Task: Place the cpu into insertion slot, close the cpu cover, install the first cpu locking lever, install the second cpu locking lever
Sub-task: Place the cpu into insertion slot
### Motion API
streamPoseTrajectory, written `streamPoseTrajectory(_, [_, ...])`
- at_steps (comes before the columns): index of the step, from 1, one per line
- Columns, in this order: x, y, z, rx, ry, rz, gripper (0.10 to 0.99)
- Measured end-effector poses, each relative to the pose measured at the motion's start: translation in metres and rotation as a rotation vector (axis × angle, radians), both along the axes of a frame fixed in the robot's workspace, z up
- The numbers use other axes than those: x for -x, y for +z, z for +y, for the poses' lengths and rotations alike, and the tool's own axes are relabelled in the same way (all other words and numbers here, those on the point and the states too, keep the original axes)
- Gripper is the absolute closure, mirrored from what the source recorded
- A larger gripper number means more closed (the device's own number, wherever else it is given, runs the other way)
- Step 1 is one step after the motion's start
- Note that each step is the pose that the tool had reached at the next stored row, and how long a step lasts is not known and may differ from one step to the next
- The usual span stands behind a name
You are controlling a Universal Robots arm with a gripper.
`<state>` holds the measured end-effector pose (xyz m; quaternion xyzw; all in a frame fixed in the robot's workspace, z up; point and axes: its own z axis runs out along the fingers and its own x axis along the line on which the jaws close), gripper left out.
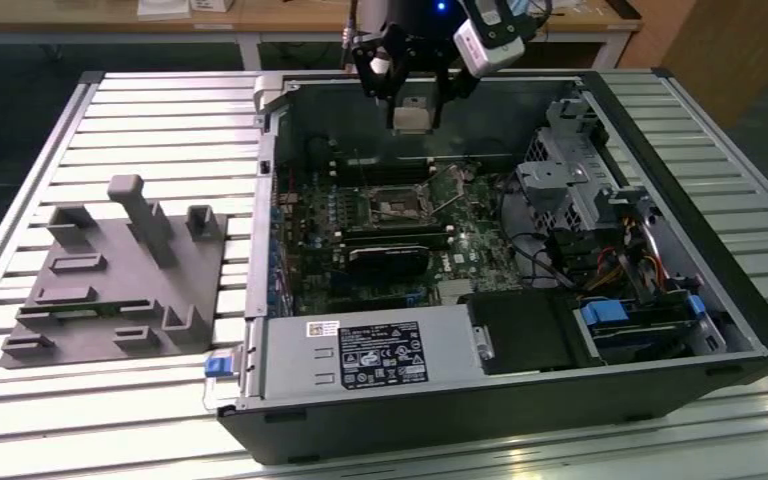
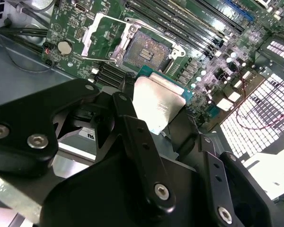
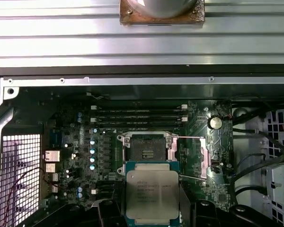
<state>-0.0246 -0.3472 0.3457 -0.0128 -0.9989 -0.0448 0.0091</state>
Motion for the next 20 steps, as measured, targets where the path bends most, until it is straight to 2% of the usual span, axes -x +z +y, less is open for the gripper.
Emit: streamPoseTrajectory(20, [0.0000,-0.0138,0.0000,0.000,0.000,0.0000,0.549])
